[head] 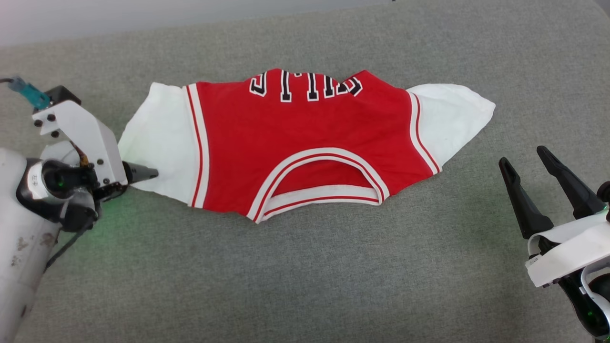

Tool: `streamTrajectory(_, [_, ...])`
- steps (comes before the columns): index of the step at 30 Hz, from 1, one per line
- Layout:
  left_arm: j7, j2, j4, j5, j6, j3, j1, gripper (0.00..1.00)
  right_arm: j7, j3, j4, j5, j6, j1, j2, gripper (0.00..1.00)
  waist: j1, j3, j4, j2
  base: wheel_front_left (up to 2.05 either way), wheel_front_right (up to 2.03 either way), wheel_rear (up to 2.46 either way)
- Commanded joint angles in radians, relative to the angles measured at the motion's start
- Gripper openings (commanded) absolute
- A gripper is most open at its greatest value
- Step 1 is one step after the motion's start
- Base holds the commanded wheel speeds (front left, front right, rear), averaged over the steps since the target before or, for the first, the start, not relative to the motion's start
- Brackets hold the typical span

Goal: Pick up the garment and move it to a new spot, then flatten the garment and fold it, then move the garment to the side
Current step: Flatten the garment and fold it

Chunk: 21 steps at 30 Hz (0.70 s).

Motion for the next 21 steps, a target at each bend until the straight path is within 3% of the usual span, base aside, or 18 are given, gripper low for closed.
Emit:
streamTrajectory(1, [0.006,-0.027,0.016,-0.008,0.008,-0.010,0.007,1.00,0.004,-0.004,-0.006,-0.004,-0.001,0.016,0.008,1.00,0.0000,0.013,-0.008,-0.0001,0.00,0.00,0.00])
streamTrajectory(8, [0.005,-0.048,0.031,-0.010,-0.001,-0.021,0.015,1.00,0.005,-0.015,-0.011,-0.008,-0.001,0.012,0.014,1.00,0.0000,0.030,-0.017,-0.0001,0.00,0.00,0.00])
streamTrajectory(9, [0.008,-0.051,0.035,-0.013,0.001,-0.021,0.016,0.73,0.005,-0.017,-0.011,-0.006,-0.001,0.012,0.013,1.00,0.0000,0.031,-0.018,-0.0001,0.00,0.00,0.00])
streamTrajectory(11, [0.012,-0.057,0.039,-0.013,0.003,-0.026,0.018,0.06,0.010,-0.017,-0.009,-0.002,-0.001,0.012,0.012,1.00,0.0000,0.034,-0.020,-0.0001,0.00,0.00,0.00])
streamTrajectory(12, [0.017,-0.060,0.040,-0.015,0.002,-0.027,0.020,0.00,0.017,-0.016,-0.008,0.004,-0.001,0.011,0.010,1.00,0.0000,0.035,-0.020,-0.0001,0.00,0.00,0.00])
streamTrajectory(16, [0.019,-0.060,0.042,-0.018,-0.001,-0.026,0.019,0.00,0.062,0.015,-0.001,0.026,-0.001,-0.015,-0.020,1.00,0.0000,0.041,-0.017,-0.0001,0.00,0.00,0.00])
streamTrajectory(21, [0.007,-0.075,0.041,-0.008,-0.008,-0.032,0.004,0.00,0.204,0.133,0.028,0.086,-0.001,-0.100,-0.103,1.00,0.0000,0.056,-0.002,-0.0001,0.00,0.00,0.00])
